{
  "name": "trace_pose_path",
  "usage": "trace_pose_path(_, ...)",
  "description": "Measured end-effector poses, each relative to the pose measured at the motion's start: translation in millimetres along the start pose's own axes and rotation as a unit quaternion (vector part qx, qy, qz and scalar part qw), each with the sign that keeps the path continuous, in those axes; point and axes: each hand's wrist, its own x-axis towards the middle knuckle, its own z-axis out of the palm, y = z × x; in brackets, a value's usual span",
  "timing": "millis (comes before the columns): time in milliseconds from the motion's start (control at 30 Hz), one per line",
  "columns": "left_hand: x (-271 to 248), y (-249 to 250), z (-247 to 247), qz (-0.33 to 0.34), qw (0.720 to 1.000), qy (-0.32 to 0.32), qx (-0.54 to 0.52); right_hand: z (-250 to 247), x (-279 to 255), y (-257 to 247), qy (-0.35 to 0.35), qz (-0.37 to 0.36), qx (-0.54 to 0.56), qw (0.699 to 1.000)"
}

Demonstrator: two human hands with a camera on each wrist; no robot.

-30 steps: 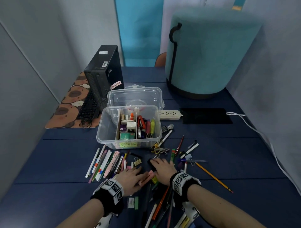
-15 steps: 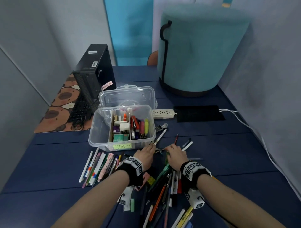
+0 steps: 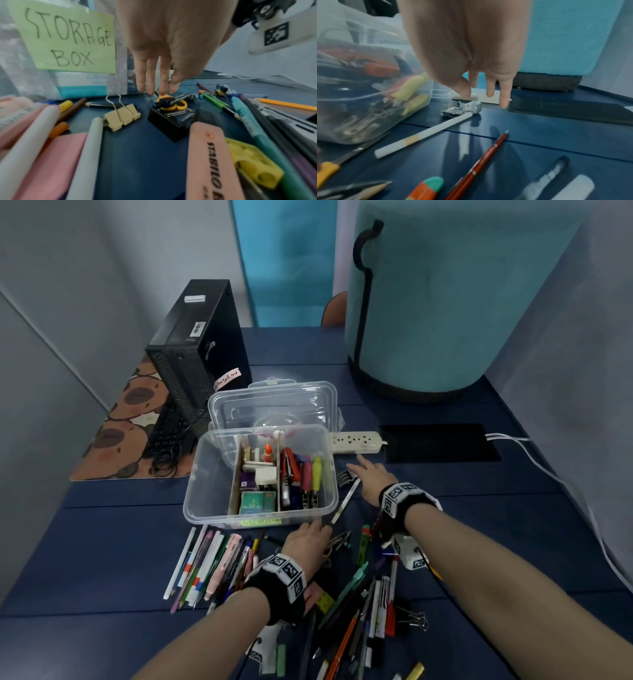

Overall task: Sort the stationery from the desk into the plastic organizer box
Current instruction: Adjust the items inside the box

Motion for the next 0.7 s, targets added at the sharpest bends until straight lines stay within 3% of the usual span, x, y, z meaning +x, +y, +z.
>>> trace_pose_path(100,2,0,-4,-0.025,0.999,-0.026,-0.01,2,11,0,-0.012,0.015,-0.012,1.0)
trace_pose_path(300,9,6,-6,-0.069,0.996,-0.056,-0.02,25,4,1,0.082,0.068,0.008,0.994)
trace_pose_path(500,10,9,6,-0.111,0.99,-0.041,-0.08,38,-6,16,0.111,0.062,0.041,0.991)
trace_pose_path(600,8,10,8,-0.129,0.986,-0.022,-0.107,32,-13,21,0.148,0.093,0.14,0.975)
trace_pose_path(700,5,11,6,-0.134,0.986,-0.009,-0.103,23,-21,29,0.162,0.123,0.278,0.939)
